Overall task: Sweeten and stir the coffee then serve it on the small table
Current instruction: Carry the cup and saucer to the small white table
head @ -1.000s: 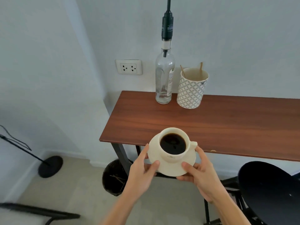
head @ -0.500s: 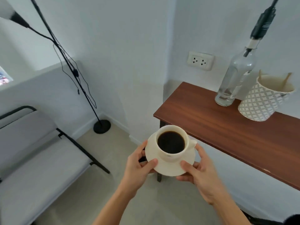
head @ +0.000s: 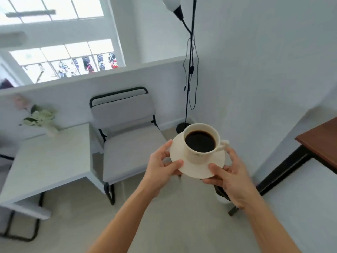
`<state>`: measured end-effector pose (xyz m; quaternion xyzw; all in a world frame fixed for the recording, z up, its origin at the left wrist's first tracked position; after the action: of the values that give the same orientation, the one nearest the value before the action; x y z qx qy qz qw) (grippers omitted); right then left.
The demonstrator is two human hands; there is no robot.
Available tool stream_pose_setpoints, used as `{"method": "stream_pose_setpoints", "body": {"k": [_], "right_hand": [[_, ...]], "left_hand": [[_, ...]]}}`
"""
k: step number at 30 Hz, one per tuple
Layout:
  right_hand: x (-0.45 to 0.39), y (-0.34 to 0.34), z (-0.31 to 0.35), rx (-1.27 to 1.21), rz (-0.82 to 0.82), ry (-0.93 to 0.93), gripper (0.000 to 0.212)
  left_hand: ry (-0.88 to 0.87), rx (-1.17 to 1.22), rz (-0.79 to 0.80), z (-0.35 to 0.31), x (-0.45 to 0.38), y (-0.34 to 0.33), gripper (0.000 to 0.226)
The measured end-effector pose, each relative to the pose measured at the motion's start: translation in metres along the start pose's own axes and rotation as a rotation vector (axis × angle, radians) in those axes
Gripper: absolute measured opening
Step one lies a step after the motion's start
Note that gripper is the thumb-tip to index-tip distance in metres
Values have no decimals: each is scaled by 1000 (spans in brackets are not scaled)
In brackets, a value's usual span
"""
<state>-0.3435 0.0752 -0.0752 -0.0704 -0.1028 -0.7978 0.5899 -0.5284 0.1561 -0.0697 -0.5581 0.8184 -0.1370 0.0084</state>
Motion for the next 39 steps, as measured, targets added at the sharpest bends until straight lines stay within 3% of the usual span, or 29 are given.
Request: {"method": "stream_pose_setpoints", "body": {"k": [13, 26, 33, 39], "right_hand": [[-36, -336, 22, 45, 415, 9, 78], [-121, -623, 17, 160, 795, 1, 76], [-175, -748, 10, 258, 870, -11, 76], [-219, -838, -18, 264, 850, -56, 76]], "left_hand": [[-87, 48, -379, -70, 78, 314, 57], [-112, 102, -757, -80, 78, 573, 72], [-98, 107, -864, -86, 52, 689, 71], [-21, 114, -858, -66, 12, 795, 73]]}}
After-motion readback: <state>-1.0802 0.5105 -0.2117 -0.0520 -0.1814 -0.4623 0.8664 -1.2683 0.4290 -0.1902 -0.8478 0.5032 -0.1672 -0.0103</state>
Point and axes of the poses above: each hand's wrist, its own x-axis away from the middle knuckle, its own y-axis out of the back of the hand, z = x × y, the point moved 10 cm from there along -x, towards the middle knuckle, and after that the axes turned 14 degrees about x, right-handed, at the moved point
